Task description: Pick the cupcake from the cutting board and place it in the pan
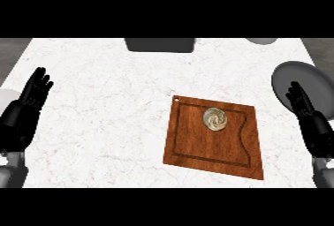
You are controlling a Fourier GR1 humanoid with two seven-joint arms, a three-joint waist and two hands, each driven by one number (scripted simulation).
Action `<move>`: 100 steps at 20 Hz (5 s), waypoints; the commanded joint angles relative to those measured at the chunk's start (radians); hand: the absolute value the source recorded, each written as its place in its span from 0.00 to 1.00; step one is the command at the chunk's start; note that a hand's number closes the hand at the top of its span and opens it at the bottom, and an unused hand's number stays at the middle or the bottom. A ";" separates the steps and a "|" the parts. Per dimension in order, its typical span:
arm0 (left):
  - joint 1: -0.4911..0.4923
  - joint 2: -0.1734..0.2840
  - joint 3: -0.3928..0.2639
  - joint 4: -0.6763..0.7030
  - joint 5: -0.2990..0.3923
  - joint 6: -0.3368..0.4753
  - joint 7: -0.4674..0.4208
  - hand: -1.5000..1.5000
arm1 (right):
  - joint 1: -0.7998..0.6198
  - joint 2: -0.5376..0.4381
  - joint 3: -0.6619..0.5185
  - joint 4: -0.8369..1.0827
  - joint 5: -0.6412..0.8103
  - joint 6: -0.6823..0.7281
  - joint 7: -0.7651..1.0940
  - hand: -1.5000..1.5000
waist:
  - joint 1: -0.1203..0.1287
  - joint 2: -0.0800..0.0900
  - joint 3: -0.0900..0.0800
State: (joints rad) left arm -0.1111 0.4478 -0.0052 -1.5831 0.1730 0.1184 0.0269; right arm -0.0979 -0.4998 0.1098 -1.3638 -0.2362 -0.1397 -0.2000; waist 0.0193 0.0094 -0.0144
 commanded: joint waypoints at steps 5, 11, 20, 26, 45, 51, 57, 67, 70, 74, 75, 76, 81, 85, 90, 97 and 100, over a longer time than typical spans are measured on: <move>-0.058 -0.098 -0.023 0.034 0.048 0.028 0.075 0.50 | -0.317 0.078 0.035 -0.052 -0.196 0.306 -0.022 1.00 | 0.045 0.003 0.017; -0.073 -0.131 -0.001 0.024 0.088 0.056 0.166 0.50 | -0.154 -0.082 0.032 0.032 0.101 0.265 -0.327 1.00 | -0.028 -0.009 0.016; -0.074 -0.183 -0.032 0.014 0.037 0.095 0.193 0.50 | -0.212 -0.249 0.020 0.102 0.280 0.341 -0.397 0.00 | -0.018 -0.010 0.015; -0.062 -0.179 -0.015 0.052 0.049 0.037 0.136 0.50 | -0.442 -0.238 0.106 0.063 0.382 0.405 -0.137 0.00 | -0.007 -0.008 0.013; -0.049 -0.207 -0.019 0.002 -0.013 0.068 0.189 0.50 | -0.571 -0.179 0.369 -0.016 0.716 0.787 0.140 0.00 | -0.020 -0.011 0.014; -0.055 -0.177 0.025 -0.044 0.027 0.036 0.241 0.50 | -0.572 -0.116 0.448 -0.093 0.888 0.769 0.266 0.00 | -0.015 -0.011 0.014; -0.059 -0.186 0.044 -0.010 0.013 0.007 0.218 0.50 | -0.441 -0.063 0.396 -0.265 0.965 0.789 0.368 0.00 | -0.022 -0.011 0.014; -0.052 -0.221 0.062 -0.005 -0.002 -0.014 0.195 0.50 | -0.493 0.135 0.405 -0.165 1.125 0.866 0.407 0.00 | -0.016 -0.010 0.014; -0.020 -0.239 0.042 0.000 -0.014 -0.027 0.185 0.50 | -0.503 0.150 0.390 -0.026 1.189 0.781 0.343 0.00 | -0.011 -0.008 0.014; -0.134 -0.212 0.082 0.030 -0.012 -0.027 0.245 0.50 | -0.509 0.201 0.364 0.003 1.231 0.777 0.335 0.00 | -0.016 -0.008 0.014; -0.111 -0.237 0.074 0.029 -0.025 -0.013 0.227 0.50 | -0.444 0.184 0.363 -0.038 1.241 0.754 0.302 0.00 | -0.018 -0.009 0.014; -0.073 -0.259 0.044 -0.025 -0.048 0.012 0.238 0.50 | -0.480 0.200 0.359 0.058 1.254 0.707 0.260 0.00 | -0.013 -0.009 0.015; -0.041 -0.275 0.026 -0.033 -0.073 -0.004 0.212 0.50 | -0.536 0.288 0.368 0.127 1.313 0.782 0.311 0.00 | -0.011 -0.009 0.014; -0.086 -0.282 0.037 -0.010 -0.078 -0.003 0.232 0.50 | -0.545 0.241 0.297 0.205 1.333 0.723 0.171 0.00 | -0.014 -0.008 0.015; -0.013 -0.237 0.089 -0.075 -0.039 -0.067 0.236 0.50 | -0.511 0.296 0.293 0.276 1.396 0.637 0.152 0.00 | -0.010 -0.009 0.015; -0.101 -0.245 0.123 0.008 -0.024 -0.067 0.248 0.50 | -0.472 0.337 0.285 0.387 1.449 0.578 0.108 0.00 | -0.015 -0.008 0.015; -0.025 -0.259 0.104 -0.026 -0.040 -0.076 0.214 0.50 | -0.529 0.393 0.293 0.492 1.465 0.480 0.035 1.00 | -0.006 -0.007 0.015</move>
State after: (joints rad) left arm -0.1709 0.1888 0.0976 -1.5975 0.1303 0.0597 0.2505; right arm -0.6114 -0.1496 0.3905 -0.9576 1.2070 0.4232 -0.1023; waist 0.0082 0.0009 -0.0004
